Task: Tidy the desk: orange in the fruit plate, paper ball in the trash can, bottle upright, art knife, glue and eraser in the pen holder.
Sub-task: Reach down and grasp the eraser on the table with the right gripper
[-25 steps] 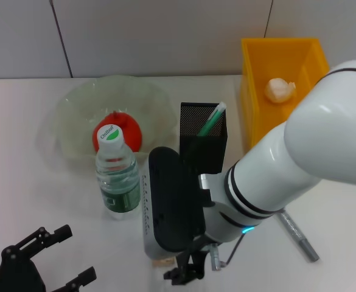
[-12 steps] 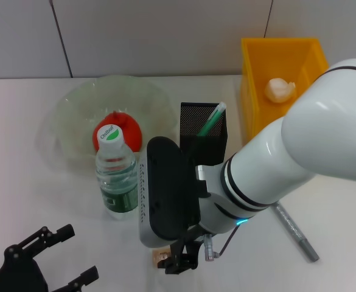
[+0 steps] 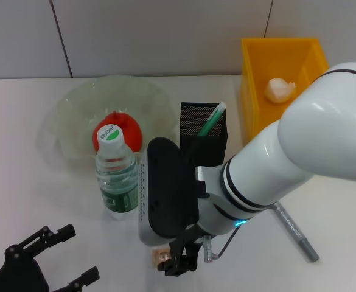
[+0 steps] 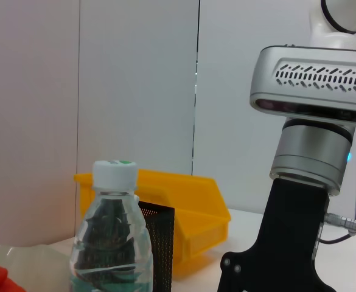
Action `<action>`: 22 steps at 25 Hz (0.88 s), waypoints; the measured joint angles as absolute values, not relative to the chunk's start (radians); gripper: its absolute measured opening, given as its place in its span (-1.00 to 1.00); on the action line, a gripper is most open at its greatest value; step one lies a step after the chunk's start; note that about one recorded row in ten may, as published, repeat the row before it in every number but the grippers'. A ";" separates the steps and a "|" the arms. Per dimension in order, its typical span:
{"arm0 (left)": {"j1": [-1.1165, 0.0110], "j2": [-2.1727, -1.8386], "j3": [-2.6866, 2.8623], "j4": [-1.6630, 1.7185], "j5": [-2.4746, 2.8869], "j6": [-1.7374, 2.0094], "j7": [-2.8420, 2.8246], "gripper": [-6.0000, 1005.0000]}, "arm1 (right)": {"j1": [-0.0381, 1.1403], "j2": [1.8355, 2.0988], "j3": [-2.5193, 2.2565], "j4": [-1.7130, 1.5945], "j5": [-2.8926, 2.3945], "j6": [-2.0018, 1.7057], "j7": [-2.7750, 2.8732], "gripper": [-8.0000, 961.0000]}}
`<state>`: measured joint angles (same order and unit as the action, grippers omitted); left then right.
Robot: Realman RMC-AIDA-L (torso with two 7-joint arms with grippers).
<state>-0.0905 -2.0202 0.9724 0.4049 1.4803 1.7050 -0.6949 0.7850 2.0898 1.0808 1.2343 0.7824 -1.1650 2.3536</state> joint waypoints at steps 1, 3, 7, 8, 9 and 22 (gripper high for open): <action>-0.091 -2.020 0.973 0.405 1.480 1.705 -0.695 0.62 | 0.787 2.090 1.081 1.230 0.786 -1.163 2.354 0.14; -0.091 -2.020 0.973 0.405 1.480 1.705 -0.695 0.62 | 0.795 2.090 1.080 1.221 0.797 -1.162 2.355 0.12; -0.089 -2.020 0.973 0.405 1.480 1.705 -0.695 0.62 | 0.815 2.091 1.079 1.191 0.813 -1.161 2.355 0.08; -0.088 -2.020 0.973 0.405 1.480 1.705 -0.695 0.62 | 0.820 2.091 1.080 1.182 0.815 -1.161 2.355 0.05; -0.088 -2.020 0.973 0.405 1.480 1.705 -0.695 0.62 | 0.823 2.091 1.080 1.176 0.817 -1.160 2.355 0.02; -0.090 -2.020 0.973 0.405 1.480 1.707 -0.695 0.62 | 0.839 2.092 1.077 1.148 0.832 -1.158 2.355 -0.09</action>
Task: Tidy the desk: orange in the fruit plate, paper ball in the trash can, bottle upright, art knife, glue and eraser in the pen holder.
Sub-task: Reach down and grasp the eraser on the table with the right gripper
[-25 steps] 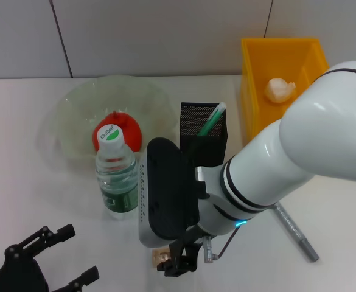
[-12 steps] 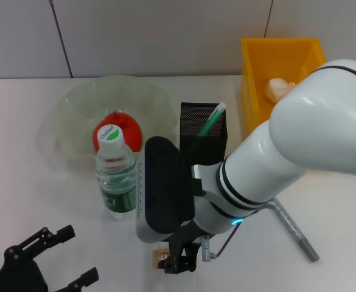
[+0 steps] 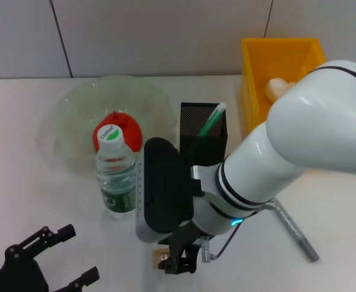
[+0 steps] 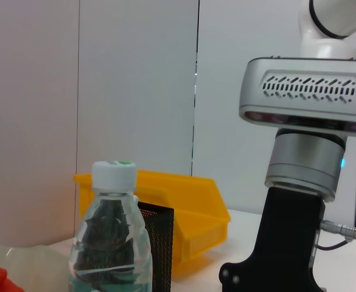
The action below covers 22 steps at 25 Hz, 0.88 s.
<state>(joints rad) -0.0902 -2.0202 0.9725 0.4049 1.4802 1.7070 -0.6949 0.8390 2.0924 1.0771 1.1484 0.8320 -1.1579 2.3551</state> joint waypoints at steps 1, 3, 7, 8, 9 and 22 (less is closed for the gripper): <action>-0.090 -2.020 0.972 0.405 1.480 1.707 -0.695 0.62 | 0.852 2.092 1.077 1.128 0.841 -1.158 2.355 -0.09; -0.090 -2.020 0.972 0.405 1.480 1.707 -0.695 0.62 | 0.865 2.092 1.076 1.110 0.855 -1.158 2.354 -0.10; -0.090 -2.020 0.972 0.405 1.480 1.704 -0.695 0.62 | 0.873 2.092 1.075 1.097 0.866 -1.156 2.351 -0.28; -0.090 -2.020 0.972 0.405 1.480 1.704 -0.695 0.62 | 0.875 2.092 1.075 1.097 0.868 -1.155 2.350 -0.33; -0.089 -2.020 0.972 0.405 1.480 1.704 -0.695 0.62 | 0.877 2.092 1.075 1.097 0.871 -1.155 2.349 -0.38; -0.088 -2.021 0.972 0.405 1.480 1.701 -0.695 0.62 | 0.876 2.092 1.079 1.097 0.882 -1.153 2.352 -0.60</action>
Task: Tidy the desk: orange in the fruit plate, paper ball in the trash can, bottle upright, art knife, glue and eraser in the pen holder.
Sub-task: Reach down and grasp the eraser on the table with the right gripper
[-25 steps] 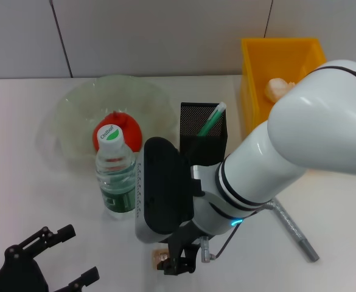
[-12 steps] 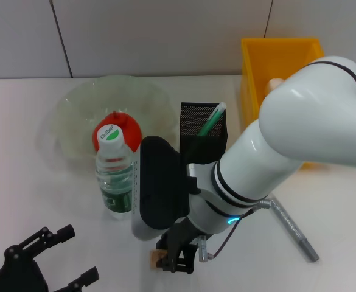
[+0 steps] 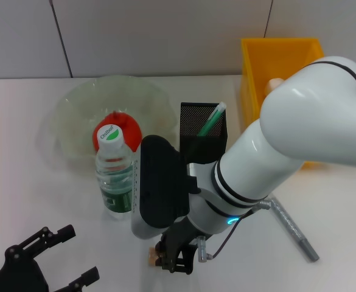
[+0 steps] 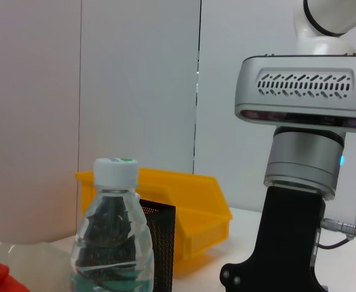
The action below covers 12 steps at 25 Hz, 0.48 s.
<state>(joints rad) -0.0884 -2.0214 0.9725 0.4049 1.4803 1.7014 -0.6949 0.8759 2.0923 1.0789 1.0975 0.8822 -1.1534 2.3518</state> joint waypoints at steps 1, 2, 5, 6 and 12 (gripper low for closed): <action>-0.088 -2.022 0.973 0.405 1.480 1.701 -0.695 0.62 | 0.875 2.092 1.080 1.100 0.882 -1.153 2.354 -0.60; -0.089 -2.022 0.973 0.405 1.480 1.701 -0.695 0.62 | 0.874 2.092 1.081 1.102 0.882 -1.153 2.355 -0.59; -0.090 -2.022 0.974 0.405 1.480 1.701 -0.695 0.62 | 0.871 2.092 1.083 1.104 0.882 -1.153 2.356 -0.58; -0.090 -2.022 0.974 0.405 1.480 1.701 -0.695 0.62 | 0.872 2.092 1.080 1.104 0.882 -1.153 2.356 -0.58; -0.091 -2.022 0.974 0.405 1.480 1.701 -0.695 0.62 | 0.875 2.092 1.074 1.099 0.882 -1.147 2.352 -0.11</action>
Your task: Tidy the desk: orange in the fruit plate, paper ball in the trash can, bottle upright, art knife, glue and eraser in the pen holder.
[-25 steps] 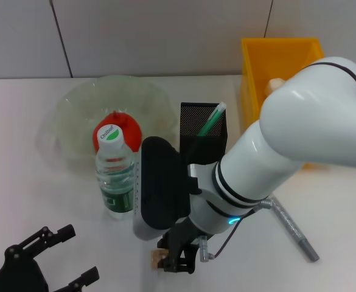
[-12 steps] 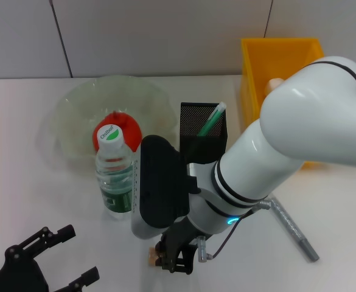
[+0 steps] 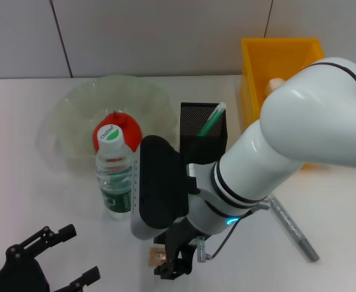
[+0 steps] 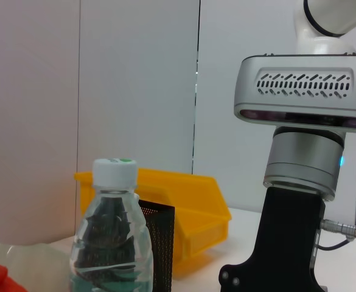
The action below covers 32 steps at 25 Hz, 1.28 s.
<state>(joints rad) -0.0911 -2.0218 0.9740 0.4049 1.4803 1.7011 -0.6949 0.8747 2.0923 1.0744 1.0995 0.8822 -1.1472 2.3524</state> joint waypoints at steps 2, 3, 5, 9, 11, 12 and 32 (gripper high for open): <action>-0.092 -2.022 0.974 0.405 1.480 1.701 -0.695 0.62 | 0.878 2.092 1.071 1.097 0.882 -1.144 2.352 -0.02; -0.092 -2.022 0.974 0.405 1.480 1.701 -0.695 0.62 | 0.879 2.092 1.069 1.096 0.882 -1.140 2.352 0.03; -0.092 -2.022 0.974 0.405 1.480 1.701 -0.695 0.62 | 0.880 2.092 1.064 1.092 0.882 -1.129 2.352 0.06; -0.092 -2.022 0.974 0.405 1.480 1.703 -0.695 0.62 | 0.884 2.092 1.040 1.072 0.882 -1.098 2.355 0.00; -0.092 -2.022 0.974 0.405 1.480 1.703 -0.695 0.62 | 0.885 2.092 1.034 1.068 0.882 -1.091 2.356 -0.03; -0.092 -2.022 0.974 0.405 1.480 1.703 -0.695 0.62 | 0.885 2.092 1.034 1.068 0.882 -1.091 2.356 -0.05; -0.095 -2.023 0.974 0.405 1.480 1.702 -0.695 0.62 | 0.875 2.092 1.084 1.087 0.893 -1.103 2.367 -0.47</action>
